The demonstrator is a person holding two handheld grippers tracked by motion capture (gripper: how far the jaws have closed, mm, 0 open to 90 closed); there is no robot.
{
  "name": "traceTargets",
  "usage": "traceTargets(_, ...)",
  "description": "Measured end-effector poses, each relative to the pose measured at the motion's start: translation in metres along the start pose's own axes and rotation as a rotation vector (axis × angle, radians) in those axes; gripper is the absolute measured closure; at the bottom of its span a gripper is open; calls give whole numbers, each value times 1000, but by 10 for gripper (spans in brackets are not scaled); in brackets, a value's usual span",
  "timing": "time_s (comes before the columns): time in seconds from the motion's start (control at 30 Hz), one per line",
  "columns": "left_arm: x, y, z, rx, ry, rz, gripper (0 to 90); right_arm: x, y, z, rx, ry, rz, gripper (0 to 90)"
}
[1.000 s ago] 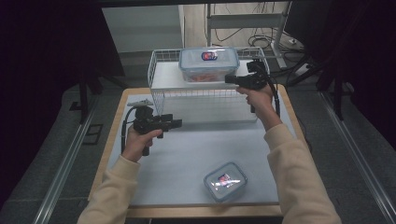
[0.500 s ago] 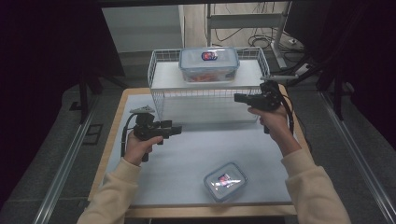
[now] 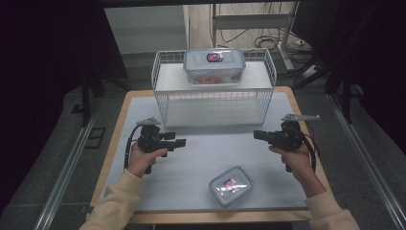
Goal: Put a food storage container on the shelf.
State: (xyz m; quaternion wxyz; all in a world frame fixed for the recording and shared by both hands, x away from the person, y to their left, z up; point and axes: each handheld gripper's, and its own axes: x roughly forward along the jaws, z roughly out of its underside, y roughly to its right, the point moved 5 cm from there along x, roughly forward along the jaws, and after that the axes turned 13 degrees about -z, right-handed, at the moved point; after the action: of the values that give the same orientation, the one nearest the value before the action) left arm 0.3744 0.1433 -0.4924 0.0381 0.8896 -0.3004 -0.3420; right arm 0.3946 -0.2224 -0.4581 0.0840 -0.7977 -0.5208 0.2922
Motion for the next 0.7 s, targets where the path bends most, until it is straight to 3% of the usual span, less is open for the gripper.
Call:
traceTargets(0.27, 2, -5, 12, -19, -18, -10, 314, -4, 4, 36, 18, -41, 8, 898)
traceTargets(0.37, 3, -7, 15, -24, -26, -15, 314, -5, 7, 44, 11, -66, 31, 898)
traceTargets(0.7, 1, -6, 18, -19, -22, -25, 310, -8, 0, 61, 13, -89, 34, 898)
